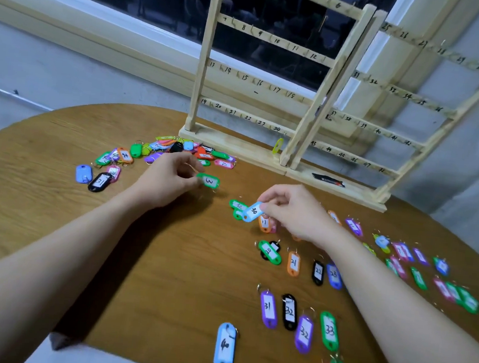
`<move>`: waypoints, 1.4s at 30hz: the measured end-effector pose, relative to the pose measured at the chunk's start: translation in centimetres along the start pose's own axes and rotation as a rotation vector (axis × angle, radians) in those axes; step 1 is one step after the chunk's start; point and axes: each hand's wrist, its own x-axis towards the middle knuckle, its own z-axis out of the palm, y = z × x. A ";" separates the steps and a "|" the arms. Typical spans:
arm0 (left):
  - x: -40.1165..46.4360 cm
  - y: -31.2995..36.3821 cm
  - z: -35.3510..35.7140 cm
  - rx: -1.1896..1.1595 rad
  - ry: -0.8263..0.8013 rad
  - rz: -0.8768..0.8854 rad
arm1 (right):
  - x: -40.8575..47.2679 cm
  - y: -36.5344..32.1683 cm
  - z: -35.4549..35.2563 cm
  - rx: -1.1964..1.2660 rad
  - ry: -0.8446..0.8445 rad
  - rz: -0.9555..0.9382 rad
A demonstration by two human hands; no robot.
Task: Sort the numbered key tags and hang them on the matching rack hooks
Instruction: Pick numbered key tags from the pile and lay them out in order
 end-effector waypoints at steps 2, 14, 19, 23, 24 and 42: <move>-0.9 0.2 0.6 0.021 0.009 0.028 | -1.7 0.1 -0.1 -0.015 -0.015 -0.028; -5.1 2.3 2.5 -0.090 -0.006 0.004 | -8.3 0.1 4.8 -0.108 -0.180 -0.170; -5.5 3.4 2.8 -0.019 0.045 0.001 | -8.7 -0.3 4.8 -0.123 -0.152 -0.221; -5.0 4.8 3.7 0.005 -0.026 -0.006 | -9.1 -0.1 3.8 -0.098 -0.118 -0.225; -4.7 5.3 4.1 0.012 -0.039 -0.002 | -9.3 0.2 3.3 -0.097 -0.103 -0.221; 5.3 11.1 18.9 0.370 -0.205 0.152 | -13.7 12.0 -7.3 0.237 0.318 0.072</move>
